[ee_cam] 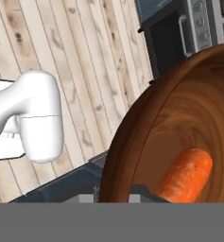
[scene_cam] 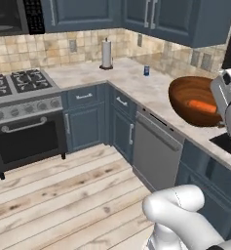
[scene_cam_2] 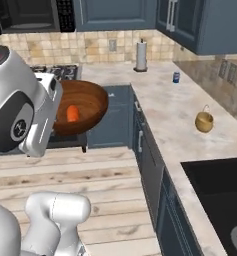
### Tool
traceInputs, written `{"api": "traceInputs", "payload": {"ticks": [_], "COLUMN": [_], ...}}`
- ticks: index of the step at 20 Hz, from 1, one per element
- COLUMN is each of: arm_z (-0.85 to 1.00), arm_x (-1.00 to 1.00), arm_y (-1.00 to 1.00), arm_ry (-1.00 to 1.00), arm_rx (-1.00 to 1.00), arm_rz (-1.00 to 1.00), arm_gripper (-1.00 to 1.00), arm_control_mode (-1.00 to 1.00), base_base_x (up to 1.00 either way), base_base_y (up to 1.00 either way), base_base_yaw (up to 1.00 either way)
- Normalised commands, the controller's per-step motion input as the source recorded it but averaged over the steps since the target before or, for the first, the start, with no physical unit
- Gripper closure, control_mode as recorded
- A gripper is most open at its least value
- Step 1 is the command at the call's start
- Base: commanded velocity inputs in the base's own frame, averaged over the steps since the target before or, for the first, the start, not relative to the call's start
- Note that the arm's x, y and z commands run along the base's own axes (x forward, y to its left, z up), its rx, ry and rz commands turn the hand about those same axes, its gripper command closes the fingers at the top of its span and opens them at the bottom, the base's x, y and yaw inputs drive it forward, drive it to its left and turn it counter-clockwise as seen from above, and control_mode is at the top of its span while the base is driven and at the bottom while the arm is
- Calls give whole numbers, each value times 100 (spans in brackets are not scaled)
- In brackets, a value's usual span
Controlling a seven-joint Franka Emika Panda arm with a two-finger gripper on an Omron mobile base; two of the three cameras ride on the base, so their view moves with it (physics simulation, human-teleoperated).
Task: Pick the carrot from the sink and place it in the bowl. Then pick the bowl and place it in the microwave. Then close the microwave door and press the start button.
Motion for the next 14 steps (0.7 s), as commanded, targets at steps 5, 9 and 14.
{"api": "traceInputs", "payload": {"ticks": [5, 9, 14], "arm_z": [0, 0, 0], "arm_x": [0, 0, 0], "arm_y": [0, 0, 0], "arm_ry": [0, 0, 0], "arm_rx": [0, 0, 0], "arm_rz": [0, 0, 0], "arm_gripper": [100, 100, 100], "arm_control_mode": [100, 100, 100], "base_base_x": [84, 90, 80], "base_base_y": [66, 78, 71], "base_base_yaw": [21, 16, 19]}}
